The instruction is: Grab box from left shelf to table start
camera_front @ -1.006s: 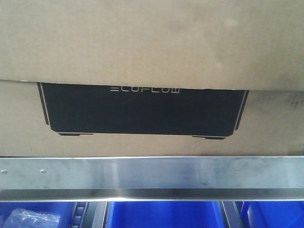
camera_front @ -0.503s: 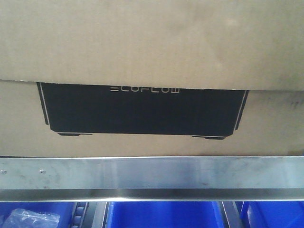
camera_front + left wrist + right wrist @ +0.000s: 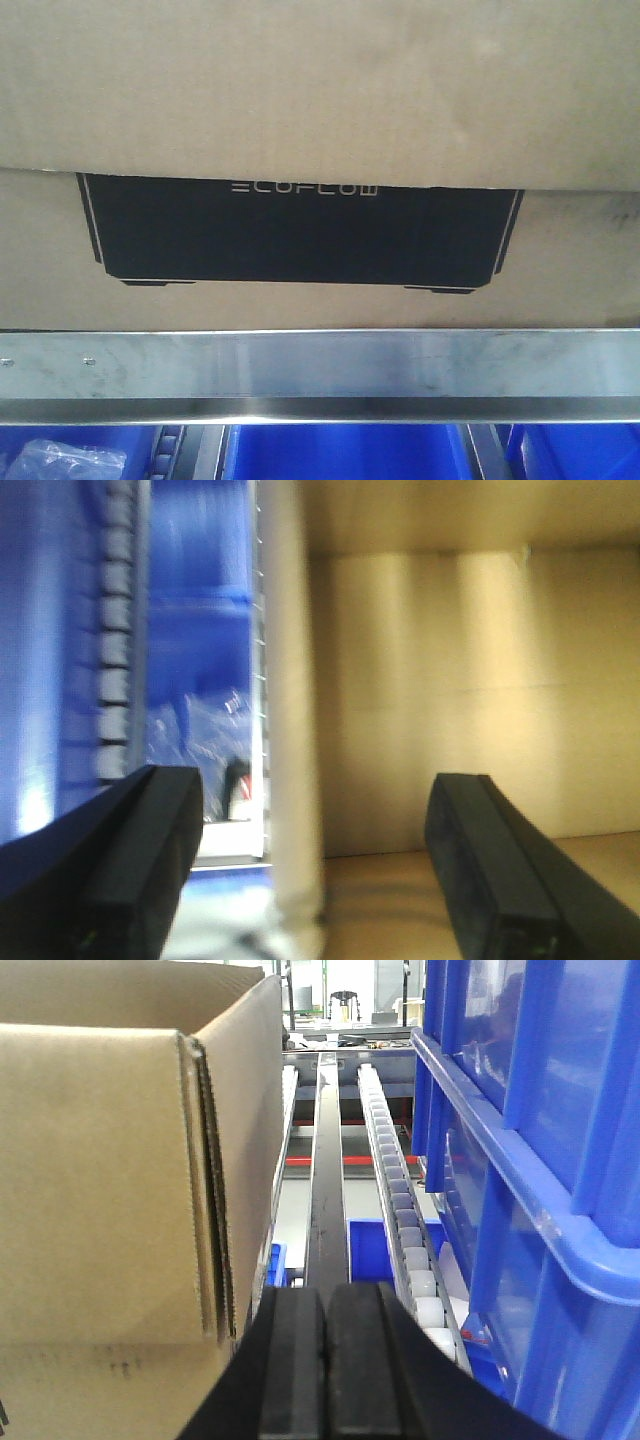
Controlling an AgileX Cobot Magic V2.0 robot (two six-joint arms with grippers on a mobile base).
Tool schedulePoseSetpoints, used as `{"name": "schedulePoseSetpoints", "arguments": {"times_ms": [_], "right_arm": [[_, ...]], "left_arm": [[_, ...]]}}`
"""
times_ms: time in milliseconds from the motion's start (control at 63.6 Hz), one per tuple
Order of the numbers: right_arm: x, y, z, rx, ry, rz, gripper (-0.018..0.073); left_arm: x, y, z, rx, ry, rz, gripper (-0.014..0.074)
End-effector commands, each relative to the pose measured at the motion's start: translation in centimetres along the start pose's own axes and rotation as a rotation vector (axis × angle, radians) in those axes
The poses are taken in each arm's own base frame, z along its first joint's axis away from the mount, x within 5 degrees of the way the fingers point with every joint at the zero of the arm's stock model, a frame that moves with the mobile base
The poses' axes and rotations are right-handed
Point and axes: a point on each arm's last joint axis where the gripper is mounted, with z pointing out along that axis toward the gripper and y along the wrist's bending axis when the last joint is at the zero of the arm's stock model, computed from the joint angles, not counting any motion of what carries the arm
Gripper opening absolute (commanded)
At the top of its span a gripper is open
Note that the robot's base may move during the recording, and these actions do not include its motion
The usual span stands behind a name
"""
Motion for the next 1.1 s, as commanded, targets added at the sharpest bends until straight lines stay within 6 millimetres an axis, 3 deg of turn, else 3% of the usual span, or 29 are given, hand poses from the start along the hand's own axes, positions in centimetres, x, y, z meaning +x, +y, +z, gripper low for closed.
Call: {"name": "schedulePoseSetpoints", "arguments": {"times_ms": [0, 236, 692, 1085], "right_arm": [[-0.9, 0.0, -0.1, 0.001, -0.092, -0.016, 0.0052], [-0.9, 0.0, -0.1, 0.001, -0.092, -0.016, 0.0052], [-0.9, 0.0, -0.1, 0.001, -0.092, -0.016, 0.0052], [-0.9, 0.0, -0.1, 0.001, -0.092, -0.016, 0.0052]], "left_arm": [[-0.9, 0.3, -0.4, -0.005, -0.021, -0.034, 0.0386], [-1.5, 2.0, 2.6, -0.036, 0.077, -0.129, 0.0386], [0.2, 2.0, 6.8, -0.031, 0.265, -0.116, 0.0385], [1.2, 1.8, 7.5, -0.025, 0.265, -0.116, 0.0385]]}}
